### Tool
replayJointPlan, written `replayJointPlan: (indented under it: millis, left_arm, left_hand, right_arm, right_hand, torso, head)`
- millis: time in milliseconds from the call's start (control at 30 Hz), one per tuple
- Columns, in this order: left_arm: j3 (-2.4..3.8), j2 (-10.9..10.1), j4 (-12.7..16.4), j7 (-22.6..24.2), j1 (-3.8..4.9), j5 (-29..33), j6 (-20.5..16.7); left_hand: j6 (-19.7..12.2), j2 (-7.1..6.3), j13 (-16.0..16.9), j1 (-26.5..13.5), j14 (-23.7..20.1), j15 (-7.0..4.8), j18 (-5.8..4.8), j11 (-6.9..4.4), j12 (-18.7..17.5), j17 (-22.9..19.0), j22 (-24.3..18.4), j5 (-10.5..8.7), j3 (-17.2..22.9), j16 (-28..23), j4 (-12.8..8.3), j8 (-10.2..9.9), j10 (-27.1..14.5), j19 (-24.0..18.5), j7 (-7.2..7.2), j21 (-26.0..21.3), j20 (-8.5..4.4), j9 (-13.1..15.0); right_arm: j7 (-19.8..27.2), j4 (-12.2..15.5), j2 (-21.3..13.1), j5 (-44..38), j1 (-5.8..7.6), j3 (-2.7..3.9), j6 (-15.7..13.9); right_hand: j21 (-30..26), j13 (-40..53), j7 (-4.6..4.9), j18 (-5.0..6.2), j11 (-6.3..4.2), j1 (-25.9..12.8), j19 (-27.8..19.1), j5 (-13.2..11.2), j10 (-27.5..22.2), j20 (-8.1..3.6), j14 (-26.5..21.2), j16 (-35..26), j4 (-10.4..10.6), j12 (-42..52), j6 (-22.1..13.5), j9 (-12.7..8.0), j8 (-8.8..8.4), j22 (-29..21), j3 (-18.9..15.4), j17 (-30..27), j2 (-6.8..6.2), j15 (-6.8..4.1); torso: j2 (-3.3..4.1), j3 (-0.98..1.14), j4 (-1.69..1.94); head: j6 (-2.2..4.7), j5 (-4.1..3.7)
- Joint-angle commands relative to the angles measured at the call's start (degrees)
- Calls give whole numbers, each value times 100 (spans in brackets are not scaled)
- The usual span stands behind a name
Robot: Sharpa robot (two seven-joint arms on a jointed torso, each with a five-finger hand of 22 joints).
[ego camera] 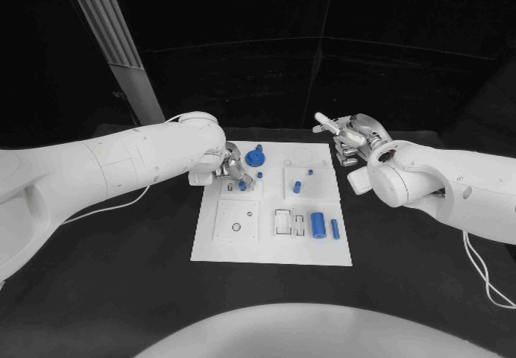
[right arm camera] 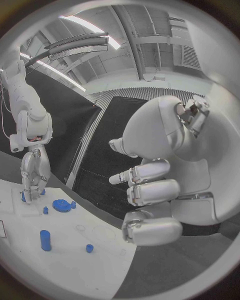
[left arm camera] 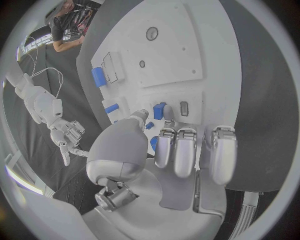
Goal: Assemble the parts on the task board
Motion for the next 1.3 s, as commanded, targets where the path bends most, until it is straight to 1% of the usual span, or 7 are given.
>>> replayJointPlan:
  millis: [33, 200, 800, 967, 1100, 1233, 1300]
  left_arm:
    - [-21, 1, 18, 61, -32, 0, 83]
    - [-21, -6, 27, 57, -32, 0, 80]
    - [-21, -6, 25, -68, -33, 0, 84]
    - [-21, -8, 24, -60, -33, 0, 83]
    - [-21, -14, 23, -41, -33, 0, 82]
    - [-21, -33, 25, 12, -33, 0, 26]
    - [-21, -43, 24, 35, -33, 0, -11]
  left_hand:
    - [21, 11, 1505, 69, 594, -40, -80, -65, 13, 1509, 1508, 53, -51, 17, -6, 101, 603, 611, -27, 23, -6, 112]
    - [-34, 38, 1505, 133, 594, -62, -80, -96, 13, 1509, 1508, 93, -123, 17, -2, 301, 603, 611, -57, 23, -28, 347]
    - [-142, 114, 1505, 233, 594, -70, -80, -100, 13, 1509, 1508, 133, -118, 17, -13, 323, 603, 611, -59, 23, -40, 434]
    - [-191, 89, 1505, 505, 594, -78, -80, -107, 13, 1509, 1508, 124, -96, 17, -58, 350, 603, 611, -68, 23, -47, 508]
    - [-198, 64, 1505, 672, 594, -81, -80, -113, 13, 1509, 1508, 89, -88, 17, -75, 362, 603, 611, -72, 23, -52, 541]
    - [-190, 68, 1505, 773, 594, -84, -80, -112, 13, 1509, 1508, -78, -107, 17, -45, 371, 603, 611, -70, 23, -56, 571]
    - [-184, 93, 1505, 821, 594, -85, -80, -110, 13, 1509, 1508, -252, -123, 17, -32, 374, 603, 611, -69, 23, -58, 587]
  right_arm:
    - [24, 0, 8, -11, 9, 3, 36]
    - [22, -2, 9, -11, 8, 3, 36]
    - [-1, 0, 17, -9, 8, 3, 48]
    - [-6, -2, 20, -9, 8, 3, 48]
    - [-7, -5, 23, -9, 8, 3, 49]
    - [-10, -5, 24, -9, 8, 3, 49]
    - [-12, -6, 24, -9, 8, 3, 48]
  right_hand:
    - [22, 1505, 50, 58, 29, -5, 107, -29, 587, 32, 596, 14, 2, 15, -24, 5, 13, 1251, -23, 1510, 45, 28]
    - [22, 1505, 50, 58, 29, -5, 107, -29, 587, 32, 596, 14, 2, 15, -24, 5, 13, 1251, -23, 1510, 45, 28]
    - [25, 1505, 50, 57, 29, 0, 109, -30, 587, 32, 596, 14, 1, 15, -30, 6, 22, 1252, -28, 1510, 52, 28]
    - [25, 1505, 50, 57, 29, 0, 109, -30, 587, 32, 596, 14, 1, 15, -30, 6, 22, 1252, -28, 1510, 52, 28]
    - [25, 1505, 50, 57, 29, 0, 109, -30, 587, 32, 596, 14, 1, 15, -30, 6, 22, 1252, -28, 1510, 52, 28]
    - [25, 1505, 50, 57, 29, 0, 109, -30, 587, 32, 596, 14, 1, 15, -30, 6, 22, 1252, -28, 1510, 52, 28]
    - [25, 1505, 50, 57, 29, 0, 109, -30, 587, 32, 596, 14, 1, 15, -30, 6, 22, 1252, -28, 1510, 52, 28]
  torso:
    - [0, 1, 5]
    - [4, -1, 3]
    - [0, 1, 3]
    - [2, -2, 1]
    - [-2, -3, -1]
    - [2, -3, 3]
    - [1, -2, 1]
  head:
    - [-1, -5]
    - [-1, -3]
    - [-1, 12]
    - [-1, 13]
    - [-1, 17]
    - [-1, 12]
    - [-1, 14]
